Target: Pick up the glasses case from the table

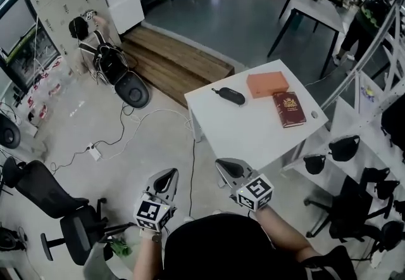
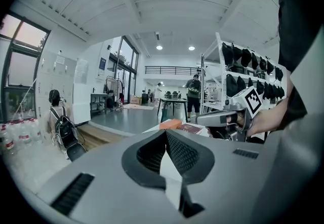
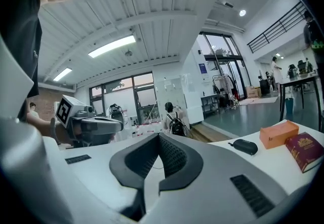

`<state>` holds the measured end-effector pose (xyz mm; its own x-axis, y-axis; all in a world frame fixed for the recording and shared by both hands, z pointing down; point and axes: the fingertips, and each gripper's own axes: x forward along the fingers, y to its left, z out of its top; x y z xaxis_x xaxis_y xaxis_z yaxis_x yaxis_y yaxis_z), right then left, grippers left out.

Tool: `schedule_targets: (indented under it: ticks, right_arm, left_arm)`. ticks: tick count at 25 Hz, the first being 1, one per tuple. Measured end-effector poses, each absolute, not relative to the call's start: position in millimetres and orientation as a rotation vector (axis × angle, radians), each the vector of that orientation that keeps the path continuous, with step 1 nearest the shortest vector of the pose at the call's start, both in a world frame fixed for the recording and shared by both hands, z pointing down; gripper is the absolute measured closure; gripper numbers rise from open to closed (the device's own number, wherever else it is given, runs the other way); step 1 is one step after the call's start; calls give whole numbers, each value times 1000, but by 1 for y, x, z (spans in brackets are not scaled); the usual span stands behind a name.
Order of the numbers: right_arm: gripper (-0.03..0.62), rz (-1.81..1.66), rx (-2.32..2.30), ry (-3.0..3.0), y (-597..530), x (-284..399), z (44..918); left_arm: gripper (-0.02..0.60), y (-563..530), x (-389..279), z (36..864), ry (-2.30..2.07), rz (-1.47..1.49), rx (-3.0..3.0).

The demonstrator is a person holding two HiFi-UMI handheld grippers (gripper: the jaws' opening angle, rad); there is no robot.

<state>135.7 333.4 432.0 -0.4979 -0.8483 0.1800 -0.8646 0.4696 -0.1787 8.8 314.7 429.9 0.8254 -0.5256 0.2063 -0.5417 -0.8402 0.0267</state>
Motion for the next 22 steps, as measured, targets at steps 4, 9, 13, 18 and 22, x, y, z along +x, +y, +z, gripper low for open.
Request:
schedule_targets:
  ticks: [4, 9, 13, 18, 22]
  right_arm:
    - [566, 390, 1522, -2689, 331, 144, 435]
    - [566, 473, 1533, -2669, 314, 147, 453]
    - [566, 495, 1514, -2650, 283, 137, 466]
    - [566, 472, 1525, -2614, 211, 114, 472]
    - [566, 467, 1538, -2582, 134, 85, 472]
  left_arm:
    - [563, 316, 18, 438, -865, 318, 2911]
    - [563, 306, 12, 454, -878, 363, 2871]
    - [563, 271, -5, 468, -904, 347, 2824]
    - [563, 194, -25, 484, -868, 289, 2784]
    - [563, 111, -48, 482, -822, 255, 2786]
